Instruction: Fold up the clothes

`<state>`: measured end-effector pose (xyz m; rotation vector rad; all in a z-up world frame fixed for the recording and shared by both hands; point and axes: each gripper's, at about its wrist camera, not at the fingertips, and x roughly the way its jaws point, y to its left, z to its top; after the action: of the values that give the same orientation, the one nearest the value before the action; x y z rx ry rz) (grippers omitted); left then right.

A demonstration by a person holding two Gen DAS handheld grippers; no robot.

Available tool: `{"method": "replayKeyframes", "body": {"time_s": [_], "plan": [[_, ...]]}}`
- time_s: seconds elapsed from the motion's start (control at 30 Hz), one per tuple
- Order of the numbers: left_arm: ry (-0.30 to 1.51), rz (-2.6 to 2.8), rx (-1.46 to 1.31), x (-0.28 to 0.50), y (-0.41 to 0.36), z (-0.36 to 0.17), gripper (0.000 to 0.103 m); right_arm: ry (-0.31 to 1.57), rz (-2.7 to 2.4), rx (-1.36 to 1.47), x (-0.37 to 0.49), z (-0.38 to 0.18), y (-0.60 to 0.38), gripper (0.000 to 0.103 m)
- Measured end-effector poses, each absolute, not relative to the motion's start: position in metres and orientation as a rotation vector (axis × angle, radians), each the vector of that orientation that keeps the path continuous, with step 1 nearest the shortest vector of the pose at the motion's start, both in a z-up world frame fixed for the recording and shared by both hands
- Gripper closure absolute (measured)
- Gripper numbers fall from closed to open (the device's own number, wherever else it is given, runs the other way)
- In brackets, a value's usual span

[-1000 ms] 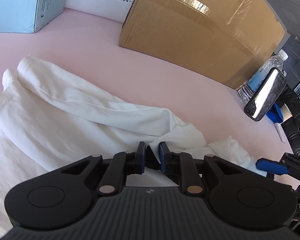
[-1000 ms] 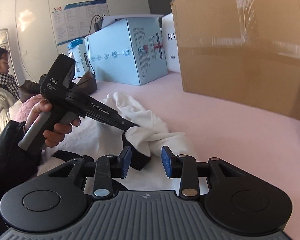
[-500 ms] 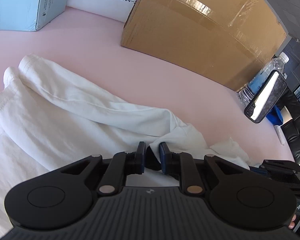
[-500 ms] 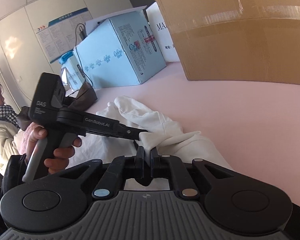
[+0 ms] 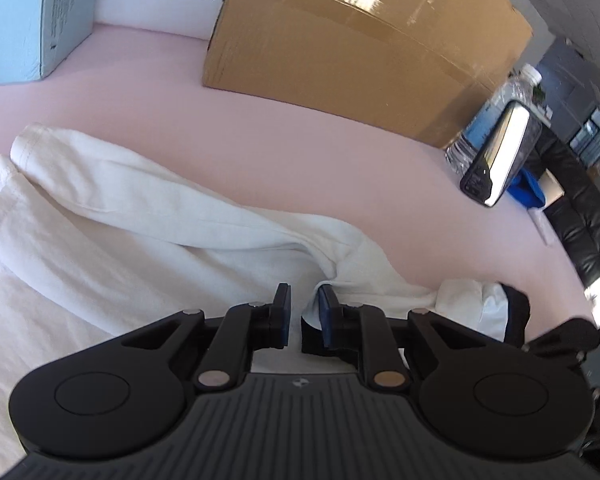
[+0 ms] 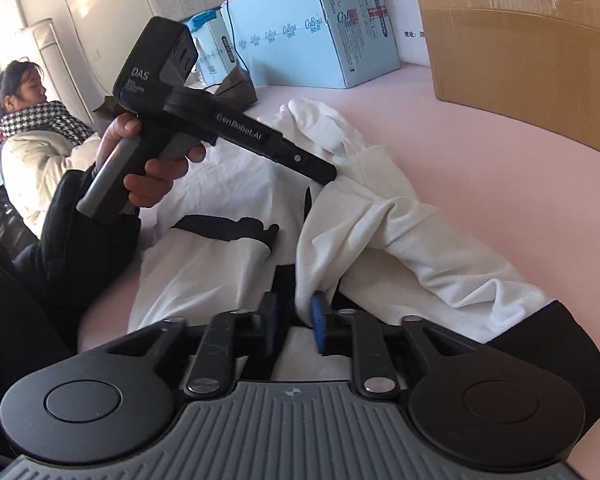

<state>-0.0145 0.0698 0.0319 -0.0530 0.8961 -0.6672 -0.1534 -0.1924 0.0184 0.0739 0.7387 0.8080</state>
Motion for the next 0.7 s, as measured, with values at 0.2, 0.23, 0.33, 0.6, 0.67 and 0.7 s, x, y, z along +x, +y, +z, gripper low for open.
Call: {"method": "replayKeyframes", "body": {"time_s": [0.2,0.23,0.33,0.6,0.67,0.7], "plan": [[0.807,-0.774,-0.050,-0.038,0.083,0.050,0.085,0.719,0.539,0.330,-0.128,0.017,-0.227,0.069],[0.796,-0.755,-0.082,-0.034,0.087,0.053,0.076,0.734,0.529,0.341,-0.125,0.015,-0.226,0.080],[0.874,-0.737,-0.182,-0.005,0.090,0.052,0.056,0.755,0.501,0.369,-0.117,0.012,-0.220,0.080],[1.094,-0.772,-0.252,0.058,0.045,0.023,0.058,0.695,0.352,0.430,-0.110,0.009,-0.213,0.094],[1.076,-0.719,-0.309,0.060,0.047,0.025,0.082,0.670,0.310,0.444,-0.111,0.008,-0.218,0.097],[1.055,-0.700,-0.331,0.060,0.049,0.025,0.090,0.657,0.296,0.459,-0.114,0.009,-0.221,0.101]]}}
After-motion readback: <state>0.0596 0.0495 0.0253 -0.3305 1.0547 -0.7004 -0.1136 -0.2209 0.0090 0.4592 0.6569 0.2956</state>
